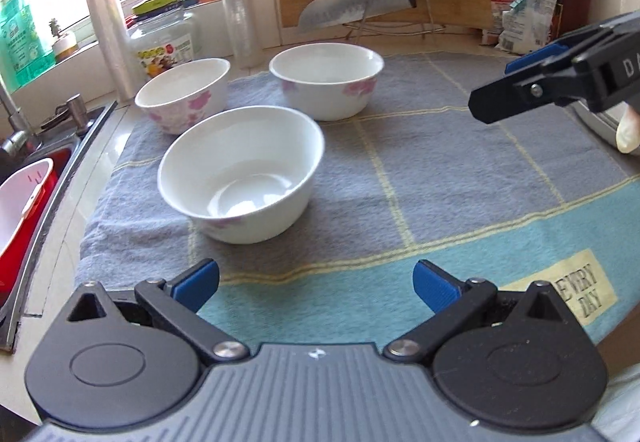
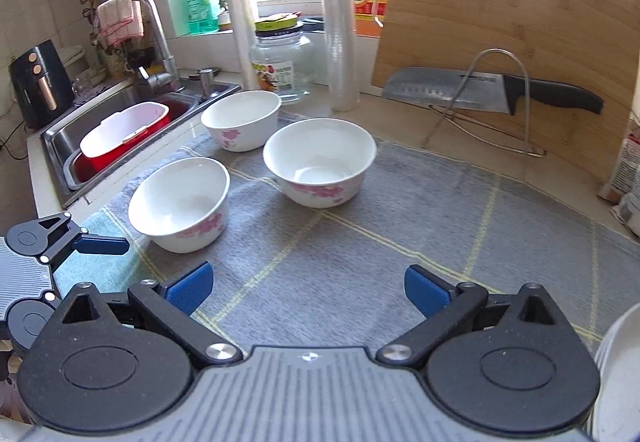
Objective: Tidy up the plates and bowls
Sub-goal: 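Move the right tool toward the pink-flowered white bowls, then close the right tool on the rim of a pink-flowered white bowl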
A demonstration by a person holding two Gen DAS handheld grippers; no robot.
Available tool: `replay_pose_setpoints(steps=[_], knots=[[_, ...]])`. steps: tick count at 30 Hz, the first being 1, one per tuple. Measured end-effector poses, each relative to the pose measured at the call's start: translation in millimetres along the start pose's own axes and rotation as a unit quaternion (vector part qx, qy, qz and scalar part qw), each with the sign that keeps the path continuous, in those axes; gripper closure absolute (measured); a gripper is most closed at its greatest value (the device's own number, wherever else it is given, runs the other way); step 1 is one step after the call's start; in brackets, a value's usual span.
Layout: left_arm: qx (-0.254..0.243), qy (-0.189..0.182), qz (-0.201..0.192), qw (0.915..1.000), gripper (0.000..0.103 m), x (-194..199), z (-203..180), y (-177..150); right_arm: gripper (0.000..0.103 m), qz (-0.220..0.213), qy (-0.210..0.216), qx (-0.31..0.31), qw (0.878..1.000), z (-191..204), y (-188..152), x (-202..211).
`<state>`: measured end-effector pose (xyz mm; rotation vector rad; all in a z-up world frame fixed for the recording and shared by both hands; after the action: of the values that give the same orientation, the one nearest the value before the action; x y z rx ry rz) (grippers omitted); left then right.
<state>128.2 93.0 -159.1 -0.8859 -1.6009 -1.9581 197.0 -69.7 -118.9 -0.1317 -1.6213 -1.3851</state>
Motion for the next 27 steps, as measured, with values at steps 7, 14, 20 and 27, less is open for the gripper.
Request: replay_pose_setpoints(steps=[7, 14, 20, 27], knots=[[-0.010, 0.033, -0.027, 0.9990, 0.001, -13.5, 32.5, 1.9, 0.000, 0.005, 0.041, 0.004, 0.999, 27.1, 21.2, -34.9], [-0.024, 0.018, -0.053, 0.9982, 0.001, -25.1, 42.1, 16.0, 0.001, 0.014, 0.065, 0.007, 0.998, 42.8, 36.6, -65.5], [-0.036, 0.000, -0.058, 0.9977, 0.003, -32.0, 43.5, 21.9, 0.006, 0.025, 0.074, 0.012, 0.997, 54.2, 43.6, -87.8], [-0.037, -0.018, -0.061, 0.9973, 0.012, -35.0, 43.4, 24.2, 0.020, 0.038, 0.090, 0.014, 0.995, 63.8, 47.3, -105.4]])
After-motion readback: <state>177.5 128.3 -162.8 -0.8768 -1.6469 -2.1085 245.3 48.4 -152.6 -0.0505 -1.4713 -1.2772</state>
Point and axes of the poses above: each gripper's, at about its wrist camera, not at the fingertips, and x roughly against the way its jaws point, z to its left, y to its top, the point moved 8 cm from there along -x, roughly the way its jaws point, and after that the axes turned 2 degrees about y, right-handed, at the moved point
